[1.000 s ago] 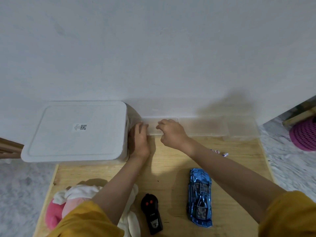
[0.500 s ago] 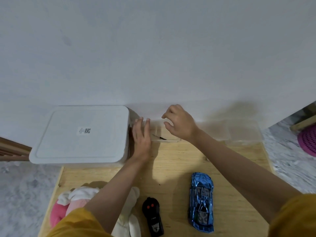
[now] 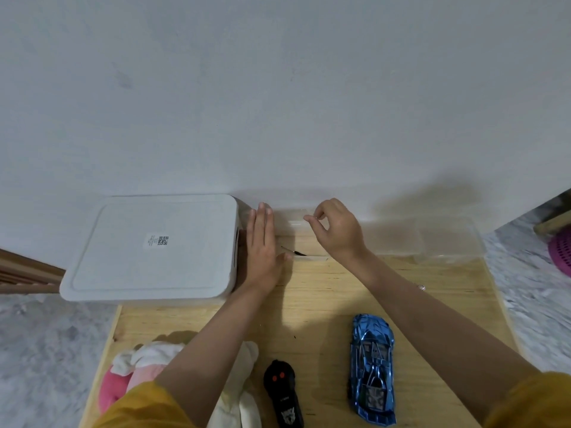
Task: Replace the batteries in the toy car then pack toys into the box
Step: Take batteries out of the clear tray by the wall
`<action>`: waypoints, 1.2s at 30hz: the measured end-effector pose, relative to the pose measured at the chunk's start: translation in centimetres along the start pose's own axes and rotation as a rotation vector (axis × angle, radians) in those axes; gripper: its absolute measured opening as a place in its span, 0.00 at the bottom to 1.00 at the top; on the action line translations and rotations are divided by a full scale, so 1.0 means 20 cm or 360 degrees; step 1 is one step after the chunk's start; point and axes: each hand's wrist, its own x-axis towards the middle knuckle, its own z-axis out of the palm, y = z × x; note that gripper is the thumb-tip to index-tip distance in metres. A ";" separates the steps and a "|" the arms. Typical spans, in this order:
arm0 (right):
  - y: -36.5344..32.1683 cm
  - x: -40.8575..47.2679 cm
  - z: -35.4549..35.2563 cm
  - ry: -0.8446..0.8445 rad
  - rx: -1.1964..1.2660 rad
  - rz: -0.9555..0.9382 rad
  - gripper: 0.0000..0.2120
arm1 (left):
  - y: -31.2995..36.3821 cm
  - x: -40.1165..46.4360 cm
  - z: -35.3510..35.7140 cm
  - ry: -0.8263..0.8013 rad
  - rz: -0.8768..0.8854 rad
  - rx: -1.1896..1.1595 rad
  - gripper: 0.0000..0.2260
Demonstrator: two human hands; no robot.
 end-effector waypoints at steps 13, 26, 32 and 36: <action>0.03 0.03 0.17 -0.1154 -0.0268 0.0522 0.07 | -0.02 0.01 0.02 -0.0002 -0.0056 -0.0054 0.48; 0.01 0.06 0.16 -0.1278 -0.0404 0.0424 0.09 | -0.02 0.01 0.02 -0.0005 -0.0067 -0.0076 0.48; -0.01 0.02 0.04 -0.1140 -0.0173 0.0375 0.10 | -0.01 0.01 0.01 -0.0045 -0.0093 -0.0029 0.49; -0.02 -0.05 -0.04 -0.0976 -0.0136 0.0310 0.11 | 0.02 0.01 -0.02 -0.0122 -0.0107 0.0100 0.51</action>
